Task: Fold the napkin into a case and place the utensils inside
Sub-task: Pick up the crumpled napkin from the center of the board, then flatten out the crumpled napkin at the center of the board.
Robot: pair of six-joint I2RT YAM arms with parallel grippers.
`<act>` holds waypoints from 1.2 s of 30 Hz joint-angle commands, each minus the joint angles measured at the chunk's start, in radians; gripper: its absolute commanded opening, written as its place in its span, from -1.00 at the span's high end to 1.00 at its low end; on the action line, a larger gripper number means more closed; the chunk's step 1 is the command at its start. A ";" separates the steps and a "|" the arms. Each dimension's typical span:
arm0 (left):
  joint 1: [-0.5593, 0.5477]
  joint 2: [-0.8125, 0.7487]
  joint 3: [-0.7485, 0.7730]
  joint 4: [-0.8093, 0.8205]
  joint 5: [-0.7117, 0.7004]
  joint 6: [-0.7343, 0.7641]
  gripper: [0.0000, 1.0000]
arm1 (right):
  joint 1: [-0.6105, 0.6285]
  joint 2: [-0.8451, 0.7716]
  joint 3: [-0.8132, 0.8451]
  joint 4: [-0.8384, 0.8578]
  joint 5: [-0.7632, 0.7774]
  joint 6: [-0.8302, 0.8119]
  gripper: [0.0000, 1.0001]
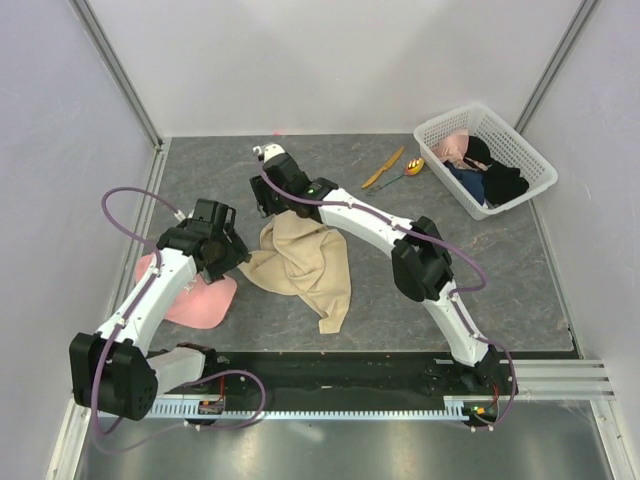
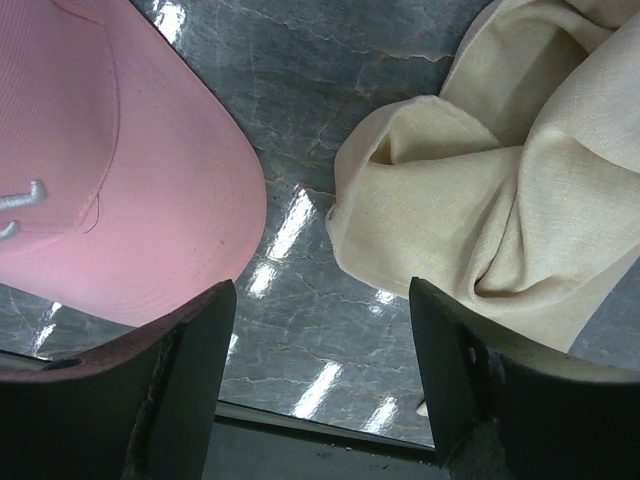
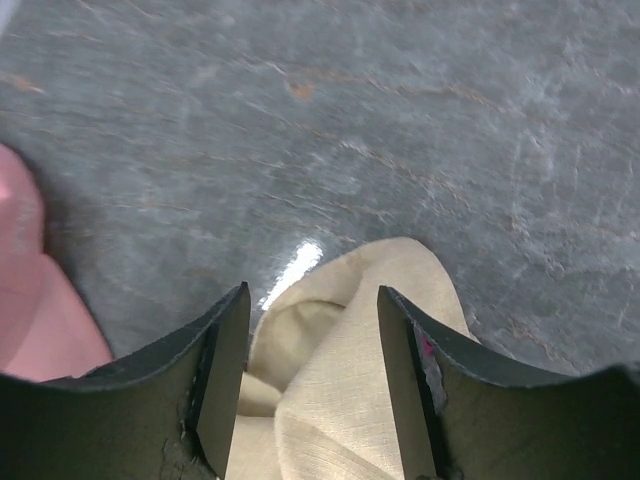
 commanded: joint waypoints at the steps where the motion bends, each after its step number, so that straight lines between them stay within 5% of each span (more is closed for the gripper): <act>1: 0.001 0.018 0.017 0.005 -0.006 0.000 -0.55 | 0.016 0.032 0.072 -0.086 0.189 0.020 -0.18; 9: 0.001 0.089 -0.031 0.112 0.062 -0.020 -0.33 | 0.016 0.107 0.101 -0.090 0.178 0.006 -0.12; 13: 0.001 0.141 -0.008 0.128 0.068 -0.003 -0.18 | 0.015 0.129 0.115 -0.090 0.183 0.009 0.15; 18: 0.012 0.165 0.052 0.131 0.062 0.039 0.47 | -0.008 0.131 0.131 -0.094 0.126 0.031 0.66; 19: 0.015 0.165 0.061 0.129 0.062 0.045 0.58 | -0.017 0.128 0.137 -0.094 0.120 0.038 0.91; 20: 0.024 0.169 0.072 0.131 0.062 0.058 0.96 | -0.024 0.129 0.144 -0.098 0.115 0.040 1.00; 26: 0.080 0.100 0.227 0.108 0.091 0.097 0.96 | -0.088 0.016 0.247 -0.135 0.141 0.022 1.00; 36: 0.111 0.023 0.799 0.089 0.199 -0.029 0.96 | -0.205 -0.334 0.448 -0.063 0.106 -0.017 1.00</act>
